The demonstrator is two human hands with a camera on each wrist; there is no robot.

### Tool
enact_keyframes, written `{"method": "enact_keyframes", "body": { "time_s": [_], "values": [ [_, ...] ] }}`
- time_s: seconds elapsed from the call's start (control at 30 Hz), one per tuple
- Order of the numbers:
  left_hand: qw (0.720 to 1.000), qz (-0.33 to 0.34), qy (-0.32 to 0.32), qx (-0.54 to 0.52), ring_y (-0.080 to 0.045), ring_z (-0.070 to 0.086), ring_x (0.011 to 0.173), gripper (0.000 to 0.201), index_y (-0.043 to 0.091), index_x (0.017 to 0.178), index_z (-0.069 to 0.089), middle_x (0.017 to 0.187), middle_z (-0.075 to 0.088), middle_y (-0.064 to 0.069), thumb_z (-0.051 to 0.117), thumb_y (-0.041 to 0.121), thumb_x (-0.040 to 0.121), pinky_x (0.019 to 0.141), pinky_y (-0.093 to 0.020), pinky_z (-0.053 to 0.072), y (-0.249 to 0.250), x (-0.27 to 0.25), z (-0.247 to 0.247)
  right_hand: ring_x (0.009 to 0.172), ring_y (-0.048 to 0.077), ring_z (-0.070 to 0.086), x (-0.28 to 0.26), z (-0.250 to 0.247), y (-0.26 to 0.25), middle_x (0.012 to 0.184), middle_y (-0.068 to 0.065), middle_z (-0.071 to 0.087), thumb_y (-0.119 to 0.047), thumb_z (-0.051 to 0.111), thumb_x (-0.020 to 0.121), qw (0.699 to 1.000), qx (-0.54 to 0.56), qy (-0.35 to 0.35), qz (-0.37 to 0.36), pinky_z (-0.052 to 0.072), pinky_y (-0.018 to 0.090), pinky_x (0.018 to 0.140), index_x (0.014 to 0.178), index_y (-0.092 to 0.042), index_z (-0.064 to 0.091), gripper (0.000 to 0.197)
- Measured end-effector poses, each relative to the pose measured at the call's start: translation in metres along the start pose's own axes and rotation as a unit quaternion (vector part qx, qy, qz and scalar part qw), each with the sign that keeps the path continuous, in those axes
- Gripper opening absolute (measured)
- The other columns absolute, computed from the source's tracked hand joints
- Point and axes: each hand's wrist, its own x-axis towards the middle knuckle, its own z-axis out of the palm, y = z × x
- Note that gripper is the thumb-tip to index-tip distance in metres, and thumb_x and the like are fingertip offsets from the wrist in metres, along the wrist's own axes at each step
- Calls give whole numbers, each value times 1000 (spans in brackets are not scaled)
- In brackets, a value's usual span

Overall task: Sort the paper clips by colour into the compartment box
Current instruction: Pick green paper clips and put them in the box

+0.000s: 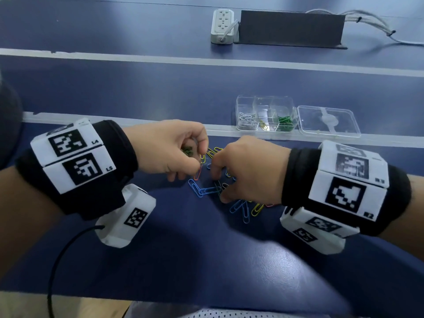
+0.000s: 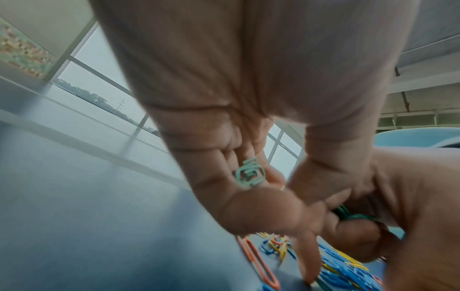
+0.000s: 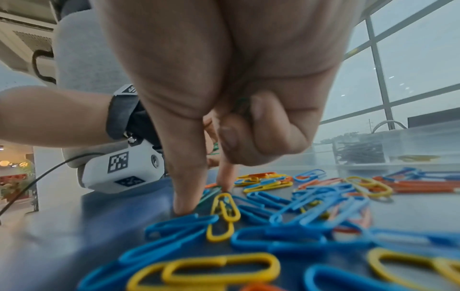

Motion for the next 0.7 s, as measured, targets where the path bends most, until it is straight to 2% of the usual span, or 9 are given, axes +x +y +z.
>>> {"method": "enact_keyframes", "body": {
  "time_s": [0.07,0.17,0.2,0.27,0.4,0.43,0.5,0.57,0.7],
  "values": [
    [1000,2,-8,-10,-19,57,56,28,18,90,55,66,62,-2,53,9,64,47,-23,49,-1,0,-3,78,17,47,0,0,1,85,-4,60,-39,70,74,1000,-3,-1,0,40,23,67,107,-25,65,36],
    [1000,7,-15,-16,-16,57,55,34,18,102,62,65,60,-1,51,6,72,48,-21,49,-1,1,-5,63,13,47,1,-2,5,62,-12,47,-40,70,73,999,25,-20,0,35,18,52,92,-23,66,25],
    [1000,6,-13,-17,-16,57,55,35,18,101,63,66,59,-2,49,8,71,48,-20,49,0,1,-6,57,8,45,2,-3,7,57,-12,46,-40,70,74,999,44,-25,1,32,12,46,84,-25,66,19],
    [1000,-2,-11,-9,-18,57,57,36,18,94,65,68,57,-5,45,14,65,47,-21,49,2,2,-5,51,3,44,1,-6,12,53,-10,48,-41,69,75,996,84,-39,10,36,10,47,73,-27,62,16],
    [1000,-14,-12,23,-22,55,51,17,19,80,60,56,58,-1,47,18,68,52,-26,48,9,10,-3,47,5,44,-5,-14,30,54,-6,52,-37,69,74,981,170,-80,54,37,17,49,65,-24,58,19],
    [999,-13,-11,34,-22,53,49,11,20,78,59,55,58,0,49,16,74,53,-26,47,12,13,-2,45,7,44,-7,-17,36,53,-5,52,-32,68,75,970,216,-87,70,37,19,49,63,-22,56,19],
    [998,0,-9,56,-22,51,49,18,20,76,55,58,58,-3,47,6,84,53,-23,45,19,21,-1,45,14,45,-8,-23,49,53,2,53,-14,62,76,940,321,-74,95,39,23,47,58,-18,51,22],
    [997,10,-9,77,-17,49,45,24,23,76,54,60,56,-3,45,2,86,50,-19,44,29,29,0,49,18,47,-10,-30,63,57,9,54,1,58,77,909,399,-32,119,42,22,44,54,-14,49,29],
    [991,37,1,131,-10,49,45,27,26,77,58,60,54,0,46,5,89,45,-13,41,54,47,1,52,17,54,-14,-43,89,70,15,58,12,55,79,872,460,38,165,47,15,41,66,-12,48,28]
  ]
}}
